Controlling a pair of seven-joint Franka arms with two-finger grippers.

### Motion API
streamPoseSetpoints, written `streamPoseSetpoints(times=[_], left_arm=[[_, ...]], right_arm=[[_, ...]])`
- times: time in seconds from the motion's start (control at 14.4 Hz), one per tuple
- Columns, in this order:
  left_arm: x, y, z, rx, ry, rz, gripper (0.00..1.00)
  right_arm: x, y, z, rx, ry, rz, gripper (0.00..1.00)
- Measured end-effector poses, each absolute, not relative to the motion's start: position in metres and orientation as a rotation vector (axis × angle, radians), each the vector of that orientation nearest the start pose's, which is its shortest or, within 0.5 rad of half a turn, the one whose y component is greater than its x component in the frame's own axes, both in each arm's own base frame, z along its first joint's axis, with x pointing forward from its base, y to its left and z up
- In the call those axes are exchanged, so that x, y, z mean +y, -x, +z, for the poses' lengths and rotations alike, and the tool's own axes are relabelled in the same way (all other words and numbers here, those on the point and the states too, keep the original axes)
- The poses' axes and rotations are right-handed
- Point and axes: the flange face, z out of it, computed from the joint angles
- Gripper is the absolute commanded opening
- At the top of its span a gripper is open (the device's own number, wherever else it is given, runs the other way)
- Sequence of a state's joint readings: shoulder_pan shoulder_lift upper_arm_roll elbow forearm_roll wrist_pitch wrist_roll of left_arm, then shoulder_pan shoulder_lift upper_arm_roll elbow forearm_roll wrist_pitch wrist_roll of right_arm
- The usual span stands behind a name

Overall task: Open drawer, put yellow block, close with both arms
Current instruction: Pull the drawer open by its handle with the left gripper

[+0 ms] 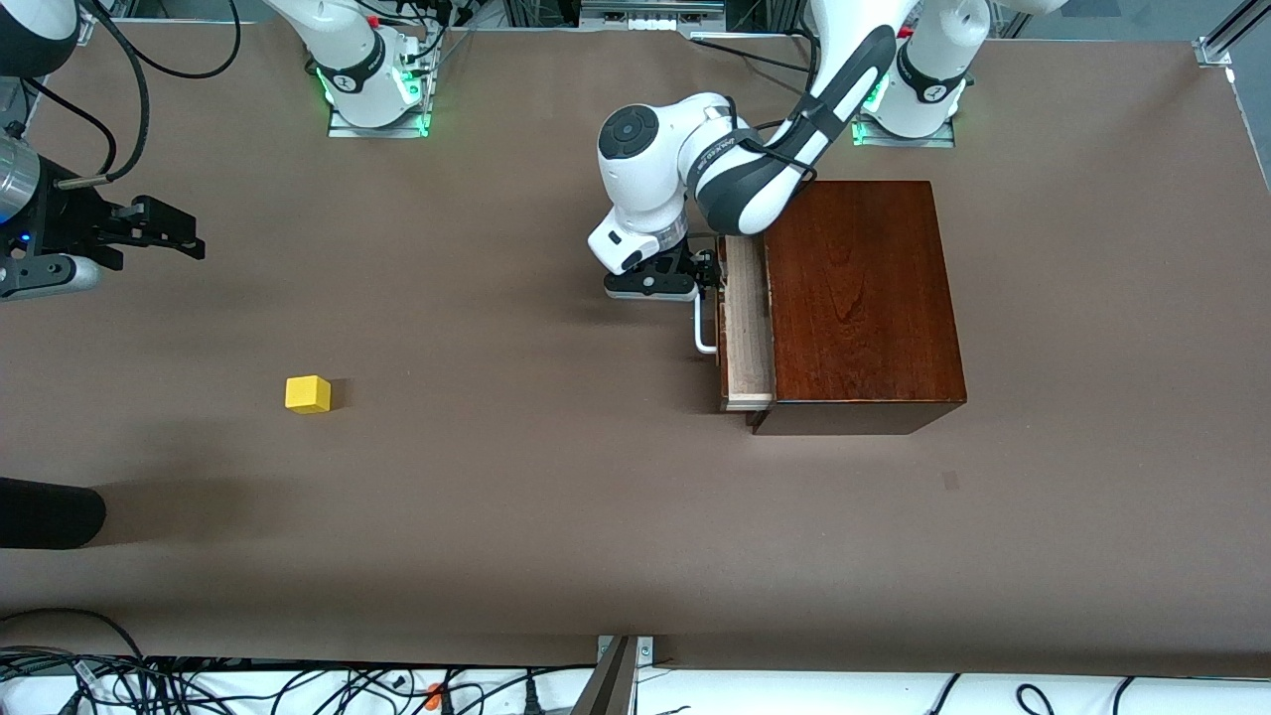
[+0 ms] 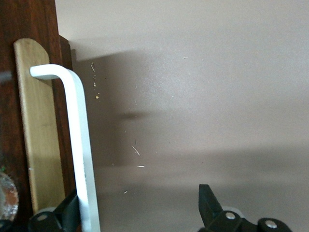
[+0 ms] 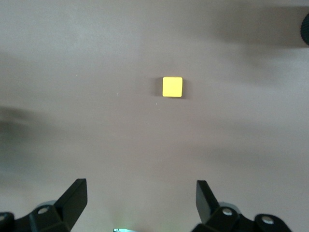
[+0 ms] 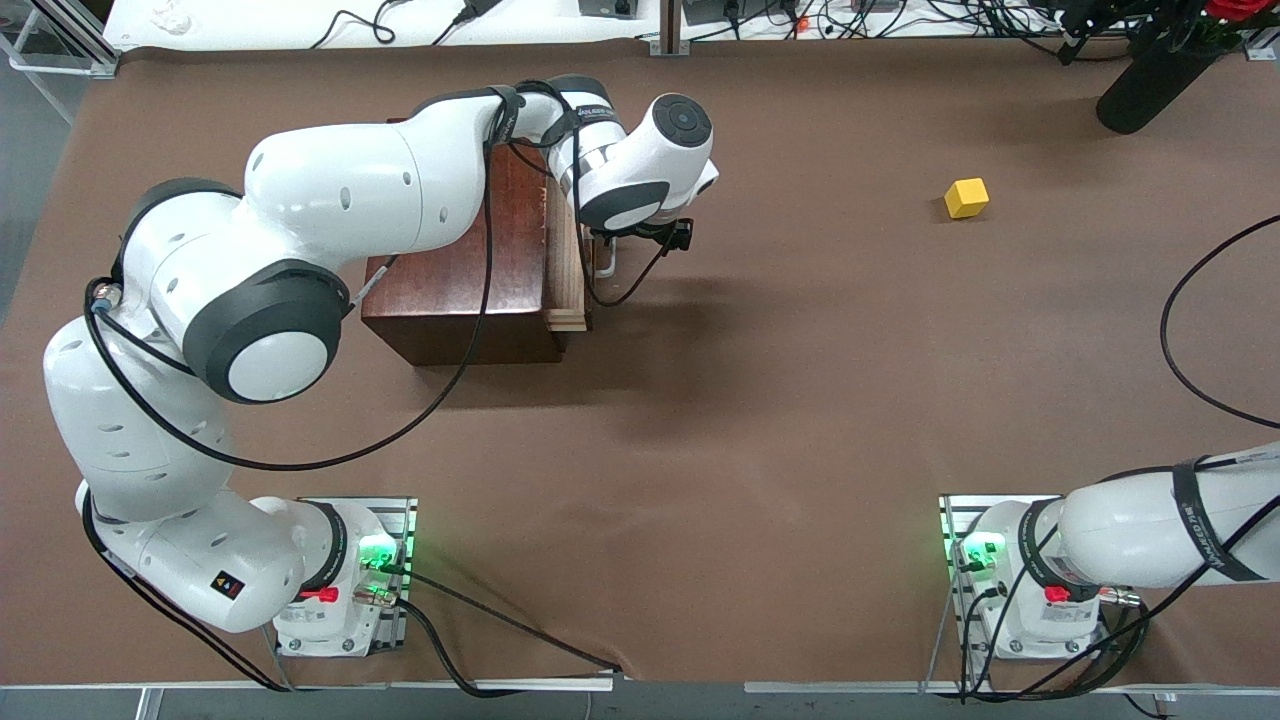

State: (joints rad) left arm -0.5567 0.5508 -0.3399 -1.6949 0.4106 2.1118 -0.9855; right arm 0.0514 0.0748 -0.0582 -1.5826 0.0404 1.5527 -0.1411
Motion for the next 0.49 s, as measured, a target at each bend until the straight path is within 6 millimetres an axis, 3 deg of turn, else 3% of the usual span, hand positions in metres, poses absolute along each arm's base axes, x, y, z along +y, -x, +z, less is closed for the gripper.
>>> streamPoseSetpoints(times=[0.49], left_arm=[[-0.509, -0.445, 0.286, 0.153, 3.009, -0.146, 1.0]], right_arm=[[-0.001, -0.576, 0.578, -0.197, 3.092, 0.106, 1.0]])
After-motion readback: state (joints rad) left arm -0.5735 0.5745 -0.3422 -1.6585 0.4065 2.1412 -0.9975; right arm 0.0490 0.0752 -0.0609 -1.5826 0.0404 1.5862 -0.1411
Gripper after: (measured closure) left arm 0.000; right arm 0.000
